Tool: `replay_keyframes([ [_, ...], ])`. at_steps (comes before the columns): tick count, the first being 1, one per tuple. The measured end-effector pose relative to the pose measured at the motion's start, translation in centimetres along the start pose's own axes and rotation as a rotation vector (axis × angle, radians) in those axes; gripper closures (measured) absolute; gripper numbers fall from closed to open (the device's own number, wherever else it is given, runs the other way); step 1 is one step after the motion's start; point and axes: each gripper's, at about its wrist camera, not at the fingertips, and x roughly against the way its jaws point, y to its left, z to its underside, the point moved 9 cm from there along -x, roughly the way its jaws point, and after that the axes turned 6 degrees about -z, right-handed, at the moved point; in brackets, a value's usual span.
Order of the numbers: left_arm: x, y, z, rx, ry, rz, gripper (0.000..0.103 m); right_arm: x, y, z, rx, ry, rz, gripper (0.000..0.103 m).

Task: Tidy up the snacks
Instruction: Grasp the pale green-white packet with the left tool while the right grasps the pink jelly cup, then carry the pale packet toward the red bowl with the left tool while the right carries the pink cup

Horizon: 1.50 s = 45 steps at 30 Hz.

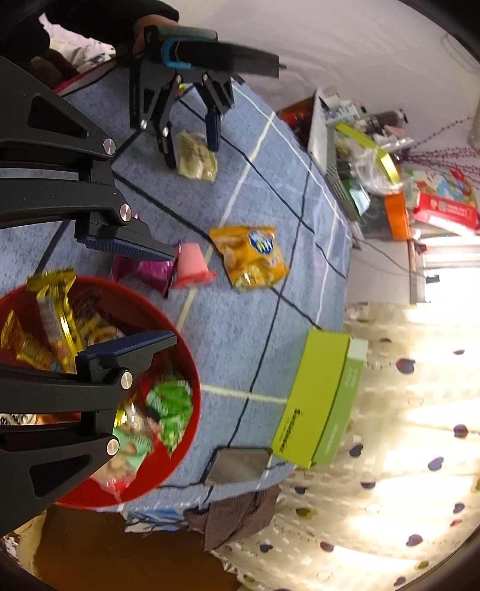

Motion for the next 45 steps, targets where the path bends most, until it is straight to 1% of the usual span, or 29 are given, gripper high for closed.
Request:
replay_keyframes([
  [2,-0.5,-0.2,0.5,-0.032,0.029,-0.025,0.038,-0.4,0.7,-0.2,0.021,0.007,-0.018,0.066],
  [4,-0.6,-0.3,0.7,-0.045,0.022,-0.046,0.037,-0.7,1.2,-0.3,0.034,0.012,-0.026,0.066],
  [7,-1.0,0.5,0.6,0.014,0.039,-0.037,0.037,-1.4,1.4,-0.7,0.036,0.029,-0.039,0.066],
  [10,-1.4,1.2,0.8,0.084,0.054,-0.002,0.037,-2.5,1.4,-1.1,0.037,0.066,-0.052,0.066],
  [13,-1.4,1.3,0.8,0.091,0.054,-0.012,0.037,-3.9,1.6,-1.4,0.056,0.120,-0.051,0.066],
  [16,-1.4,1.2,0.9,0.100,0.054,-0.018,0.040,-5.0,1.7,-1.4,0.070,0.161,-0.042,0.065],
  [18,-1.2,1.2,1.0,0.118,0.052,-0.015,0.043,-5.8,1.8,-1.5,0.074,0.187,-0.052,0.065],
  [20,-0.9,1.0,1.1,0.140,0.046,0.005,0.044,-6.5,2.1,-1.5,0.080,0.211,-0.058,0.064],
  [25,-0.3,0.7,1.4,0.177,0.037,0.025,0.046,-8.6,3.0,-2.0,0.117,0.259,-0.062,0.054],
  [27,-0.1,0.7,1.5,0.190,0.036,0.030,0.048,-9.5,3.4,-2.0,0.135,0.286,-0.054,0.054],
  [31,0.1,0.8,1.7,0.209,0.036,0.049,0.049,-11.0,3.4,-1.8,0.164,0.324,-0.005,0.053],
  [36,0.2,0.6,1.8,0.210,0.035,0.063,0.049,-12.4,2.4,-1.2,0.148,0.386,0.049,0.053],
  [37,0.3,0.6,1.8,0.212,0.035,0.064,0.049,-12.6,2.2,-1.0,0.144,0.392,0.054,0.055],
  [39,0.3,0.6,1.8,0.213,0.035,0.067,0.049,-12.7,1.8,-0.8,0.136,0.392,0.062,0.063],
  [42,0.4,0.5,1.8,0.215,0.035,0.073,0.049,-12.5,1.5,-1.0,0.149,0.373,0.098,0.064],
  [45,0.4,0.3,1.9,0.221,0.035,0.075,0.049,-12.2,1.6,-1.3,0.152,0.351,0.098,0.064],
])
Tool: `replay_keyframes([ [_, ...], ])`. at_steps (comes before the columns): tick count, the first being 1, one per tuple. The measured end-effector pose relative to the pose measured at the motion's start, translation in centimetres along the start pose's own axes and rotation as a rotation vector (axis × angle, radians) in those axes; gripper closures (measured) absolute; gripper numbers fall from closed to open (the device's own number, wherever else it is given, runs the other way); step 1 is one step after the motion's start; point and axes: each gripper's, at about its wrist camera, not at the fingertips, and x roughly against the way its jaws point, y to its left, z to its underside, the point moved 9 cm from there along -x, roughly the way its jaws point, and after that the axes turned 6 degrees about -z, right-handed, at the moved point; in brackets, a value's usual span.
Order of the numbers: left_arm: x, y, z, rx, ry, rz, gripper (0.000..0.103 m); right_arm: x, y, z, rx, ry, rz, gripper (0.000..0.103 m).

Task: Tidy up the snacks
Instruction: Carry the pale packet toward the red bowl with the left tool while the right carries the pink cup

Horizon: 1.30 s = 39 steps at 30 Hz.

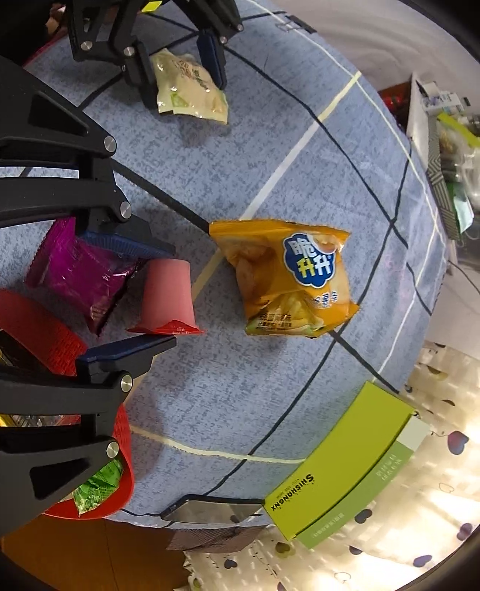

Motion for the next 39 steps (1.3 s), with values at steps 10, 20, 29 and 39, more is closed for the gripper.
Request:
replay_keyframes([
  [10,2.0,-0.6,-0.7,0.028,-0.035,0.001,0.049,6.3,0.4,-0.1,-0.044,-0.176,-0.052,0.064],
  [20,4.3,-2.4,-1.5,0.042,-0.072,0.017,0.049,11.4,0.1,3.2,-0.122,-0.317,-0.089,0.064],
  [29,5.2,-4.9,-2.6,0.033,-0.092,0.036,0.049,13.4,-0.2,5.3,-0.144,-0.379,-0.083,0.064],
  [39,5.3,-7.4,-3.9,0.019,-0.110,0.060,0.049,14.3,-1.8,6.7,-0.192,-0.412,-0.077,0.064],
])
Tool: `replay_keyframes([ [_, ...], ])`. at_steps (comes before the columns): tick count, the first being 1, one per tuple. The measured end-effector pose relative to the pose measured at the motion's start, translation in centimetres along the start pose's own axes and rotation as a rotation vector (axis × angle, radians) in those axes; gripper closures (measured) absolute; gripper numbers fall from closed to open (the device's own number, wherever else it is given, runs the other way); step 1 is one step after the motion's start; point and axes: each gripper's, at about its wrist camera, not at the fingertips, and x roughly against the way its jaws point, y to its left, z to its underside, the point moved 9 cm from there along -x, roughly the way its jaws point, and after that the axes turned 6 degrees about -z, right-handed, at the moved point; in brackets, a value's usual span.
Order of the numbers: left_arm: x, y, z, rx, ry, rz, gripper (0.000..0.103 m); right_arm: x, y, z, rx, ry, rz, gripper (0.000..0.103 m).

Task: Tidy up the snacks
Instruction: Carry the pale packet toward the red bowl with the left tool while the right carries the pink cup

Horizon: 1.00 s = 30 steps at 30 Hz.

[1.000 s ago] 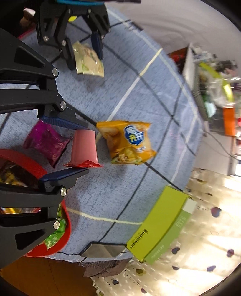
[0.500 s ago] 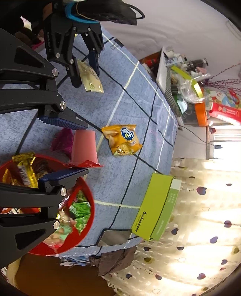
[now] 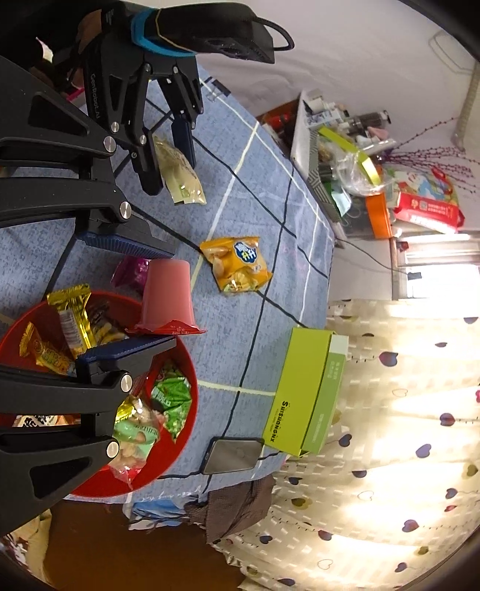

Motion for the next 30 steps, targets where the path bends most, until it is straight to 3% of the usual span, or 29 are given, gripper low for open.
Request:
replay_keyframes([
  [30,-0.9,-7.3,-3.5,-0.071,-0.043,0.112,0.049,3.5,-6.8,1.9,-0.153,-0.058,0.067,0.064],
])
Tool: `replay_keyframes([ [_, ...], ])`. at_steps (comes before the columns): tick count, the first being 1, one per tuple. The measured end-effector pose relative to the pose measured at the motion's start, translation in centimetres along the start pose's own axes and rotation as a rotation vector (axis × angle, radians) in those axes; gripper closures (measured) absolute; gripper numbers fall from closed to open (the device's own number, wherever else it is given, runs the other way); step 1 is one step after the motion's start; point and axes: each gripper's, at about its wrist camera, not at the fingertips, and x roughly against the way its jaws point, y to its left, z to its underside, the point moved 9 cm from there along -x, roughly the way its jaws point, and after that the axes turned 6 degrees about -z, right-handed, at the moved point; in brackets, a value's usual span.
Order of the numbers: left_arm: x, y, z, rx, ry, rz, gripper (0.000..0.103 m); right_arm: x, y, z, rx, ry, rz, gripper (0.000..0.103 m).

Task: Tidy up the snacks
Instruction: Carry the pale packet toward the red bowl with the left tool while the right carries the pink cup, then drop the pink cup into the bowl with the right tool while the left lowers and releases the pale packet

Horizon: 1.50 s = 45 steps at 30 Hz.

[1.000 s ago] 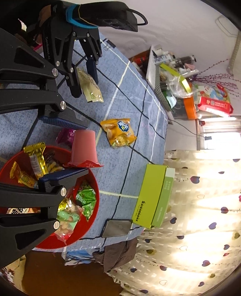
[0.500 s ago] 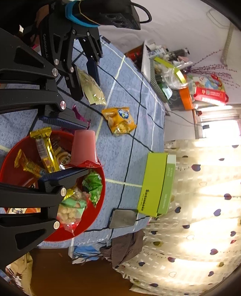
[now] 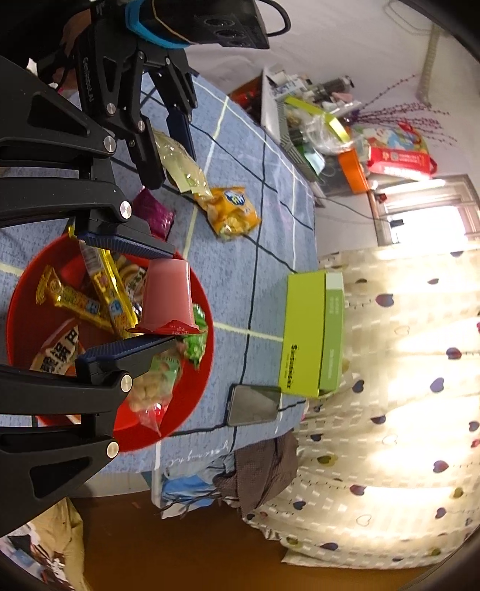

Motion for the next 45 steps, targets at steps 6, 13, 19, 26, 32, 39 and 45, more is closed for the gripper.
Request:
replay_keyframes([
  [6,-0.4,-0.9,-0.3,-0.011,0.003,0.012,0.049,0.3,-1.5,0.7,-0.027,0.014,0.006,0.064],
  [13,-0.6,-1.2,-0.3,-0.017,0.007,0.018,0.049,-0.3,-1.6,2.6,0.000,0.078,-0.005,0.064],
  [19,-1.1,-1.3,-0.2,-0.016,0.017,0.019,0.049,-1.4,-1.7,4.7,0.017,0.155,-0.014,0.063],
  [26,-1.9,-2.3,-0.2,-0.034,0.032,0.032,0.049,-1.8,-1.3,5.4,0.030,0.189,-0.040,0.063],
  [32,-2.8,-2.9,-0.4,-0.043,0.046,0.040,0.049,-1.8,-1.0,5.5,0.040,0.191,-0.050,0.063],
  [39,-3.6,-4.0,-0.2,-0.058,0.058,0.054,0.049,-1.6,-1.0,5.0,0.039,0.168,-0.047,0.063],
  [45,-4.4,-4.4,-0.1,-0.056,0.077,0.058,0.049,-1.4,-1.4,4.5,0.021,0.148,-0.038,0.063],
])
